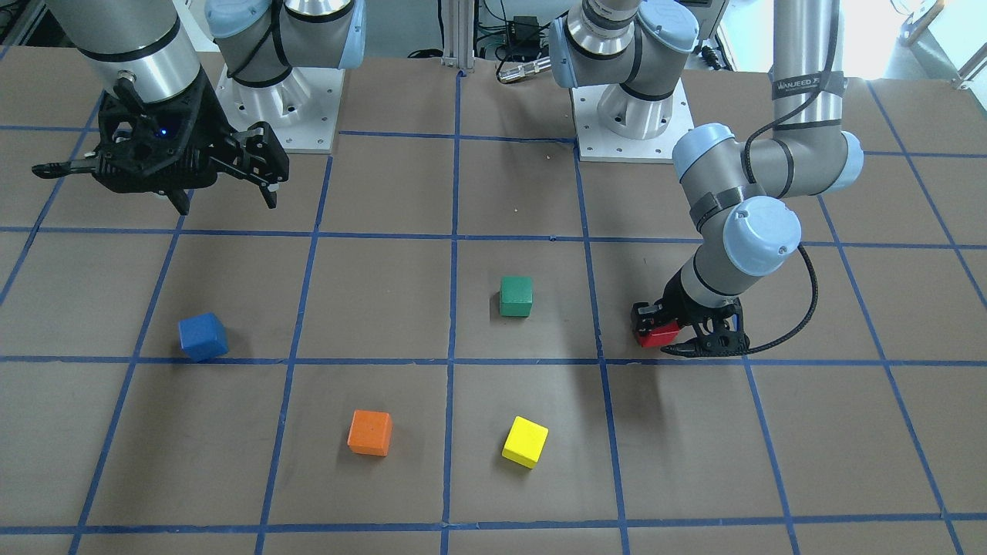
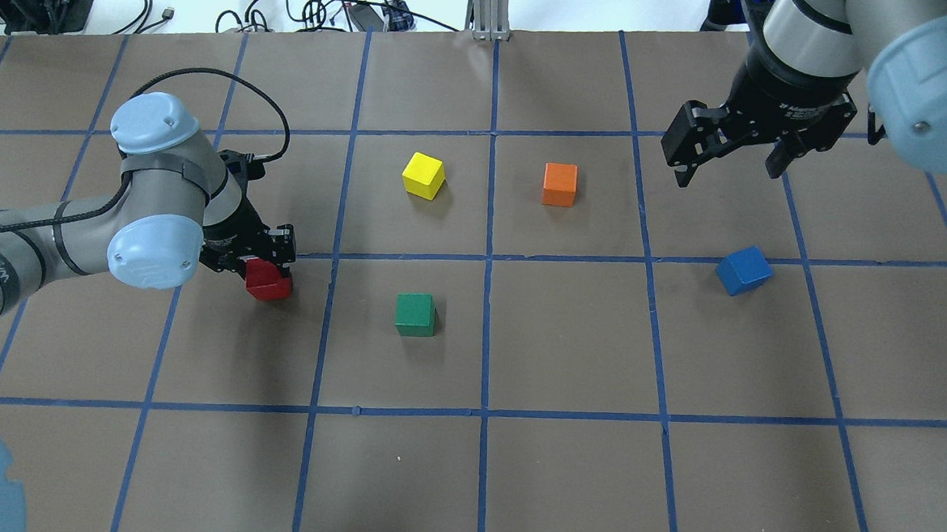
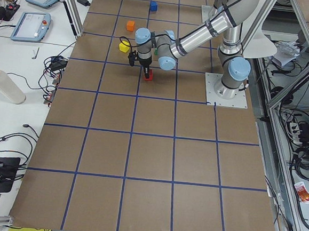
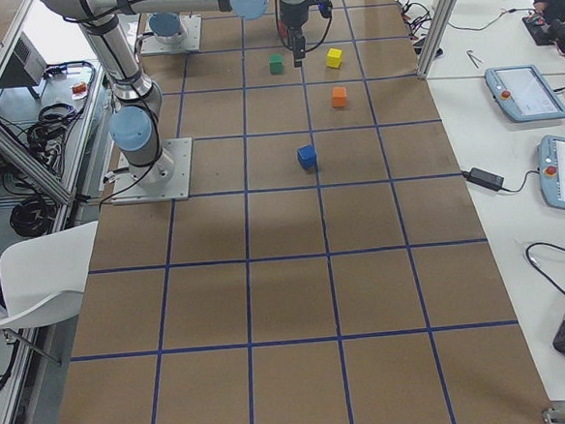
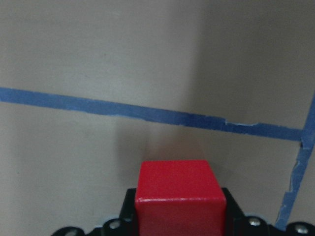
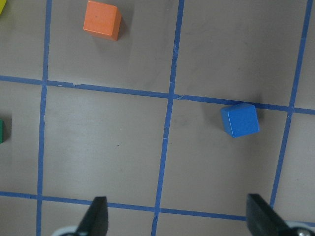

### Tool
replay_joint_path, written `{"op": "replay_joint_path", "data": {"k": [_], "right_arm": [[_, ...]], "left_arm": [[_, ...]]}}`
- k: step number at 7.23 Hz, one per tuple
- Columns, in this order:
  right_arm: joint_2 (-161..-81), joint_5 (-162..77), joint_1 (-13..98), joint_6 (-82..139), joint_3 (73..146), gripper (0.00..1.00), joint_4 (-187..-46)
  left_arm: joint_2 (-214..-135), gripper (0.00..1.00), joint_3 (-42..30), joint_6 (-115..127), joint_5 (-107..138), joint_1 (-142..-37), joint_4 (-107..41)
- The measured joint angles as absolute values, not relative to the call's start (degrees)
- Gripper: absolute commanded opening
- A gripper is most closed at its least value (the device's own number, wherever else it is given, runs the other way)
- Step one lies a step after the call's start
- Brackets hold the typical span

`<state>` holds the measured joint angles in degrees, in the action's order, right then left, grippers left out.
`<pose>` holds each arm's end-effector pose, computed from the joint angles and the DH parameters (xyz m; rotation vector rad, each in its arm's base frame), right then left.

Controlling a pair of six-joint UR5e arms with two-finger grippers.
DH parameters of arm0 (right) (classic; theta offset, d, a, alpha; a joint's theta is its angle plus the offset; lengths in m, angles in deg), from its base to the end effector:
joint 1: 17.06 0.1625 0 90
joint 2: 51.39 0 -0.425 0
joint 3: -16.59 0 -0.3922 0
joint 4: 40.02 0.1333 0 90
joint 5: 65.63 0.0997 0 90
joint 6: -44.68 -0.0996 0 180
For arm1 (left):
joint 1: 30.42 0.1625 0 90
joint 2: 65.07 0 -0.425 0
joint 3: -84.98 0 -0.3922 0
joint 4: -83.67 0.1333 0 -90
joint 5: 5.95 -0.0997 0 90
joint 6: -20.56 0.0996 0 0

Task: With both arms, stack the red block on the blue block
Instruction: 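Carry the red cube with the left gripper toward the table center and release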

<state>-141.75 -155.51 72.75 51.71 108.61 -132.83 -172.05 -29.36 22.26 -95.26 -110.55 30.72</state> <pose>0.1319 -0.4915 0.4786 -0.1874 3.1350 -0.0317 -0.0450 -0.5262 0.2033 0.2230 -3.1121 -0.1138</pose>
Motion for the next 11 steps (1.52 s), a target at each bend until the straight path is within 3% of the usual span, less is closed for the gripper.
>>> {"op": "replay_joint_path", "data": {"k": [5, 8, 9, 10, 11], "right_arm": [[-141.7, -155.6, 72.7, 51.6, 108.5, 1.0, -133.3], [-141.6, -155.6, 72.6, 51.6, 108.6, 1.0, -133.1], [-141.5, -155.5, 72.6, 51.6, 108.6, 1.0, -132.8], [-141.4, -155.5, 72.6, 51.6, 108.6, 1.0, -132.6], [-141.3, -155.5, 72.6, 51.6, 108.6, 1.0, -132.6]], "left_arm": [[-174.7, 0.0, -12.4, 12.8, -94.3, -130.9, 23.7], [-180.9, 0.03, -9.5, 5.6, -93.4, -140.5, 26.0], [-182.9, 0.63, -9.4, 5.4, -93.5, -141.1, 27.8], [-184.6, 1.0, -9.3, 5.4, -93.7, -141.3, 29.3], [-185.5, 1.0, -9.2, 5.2, -93.7, -141.4, 30.2]]}}
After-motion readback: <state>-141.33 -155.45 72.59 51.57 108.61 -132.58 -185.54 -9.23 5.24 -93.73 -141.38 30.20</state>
